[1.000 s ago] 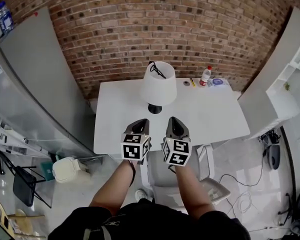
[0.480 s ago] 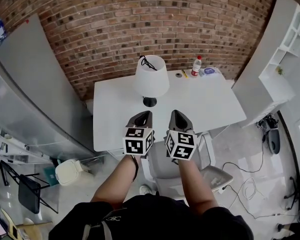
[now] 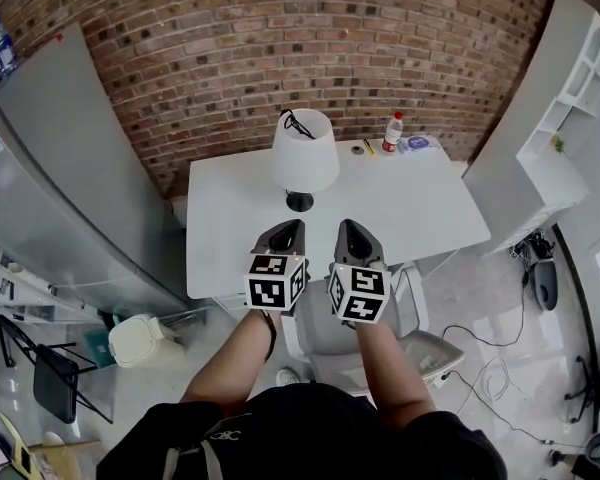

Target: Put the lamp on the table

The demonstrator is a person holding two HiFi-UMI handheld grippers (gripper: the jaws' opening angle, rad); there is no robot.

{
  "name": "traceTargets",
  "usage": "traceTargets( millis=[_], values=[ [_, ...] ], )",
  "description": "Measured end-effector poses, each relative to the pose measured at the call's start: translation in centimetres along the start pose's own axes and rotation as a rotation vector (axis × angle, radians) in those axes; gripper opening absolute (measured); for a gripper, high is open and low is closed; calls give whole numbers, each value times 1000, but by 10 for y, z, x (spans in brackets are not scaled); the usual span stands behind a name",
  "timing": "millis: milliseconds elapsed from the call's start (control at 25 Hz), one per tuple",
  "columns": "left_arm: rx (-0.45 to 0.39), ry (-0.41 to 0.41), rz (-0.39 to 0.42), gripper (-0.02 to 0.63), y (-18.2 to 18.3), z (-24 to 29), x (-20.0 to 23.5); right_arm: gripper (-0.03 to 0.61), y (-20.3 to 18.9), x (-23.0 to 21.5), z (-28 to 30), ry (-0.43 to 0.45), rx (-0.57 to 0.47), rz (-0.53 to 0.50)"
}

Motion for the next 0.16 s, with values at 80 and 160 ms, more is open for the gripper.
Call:
traceTargets(
  millis=[80, 160],
  values=[
    [-3, 2, -1, -3, 1, -1, 1, -2, 3, 2, -3, 7, -11, -9],
    [-6, 4, -4, -3, 1, -2, 1, -2, 6, 3, -5, 15, -16, -10]
  ],
)
Point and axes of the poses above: the fingertips, and each gripper's own axes: z forward along the fingers, x to its left, y out of its top, the point moved 10 cm from there along -z, backward along the fingers, and after that the axes turned 10 degrees about -y, right-handed, at the moved point
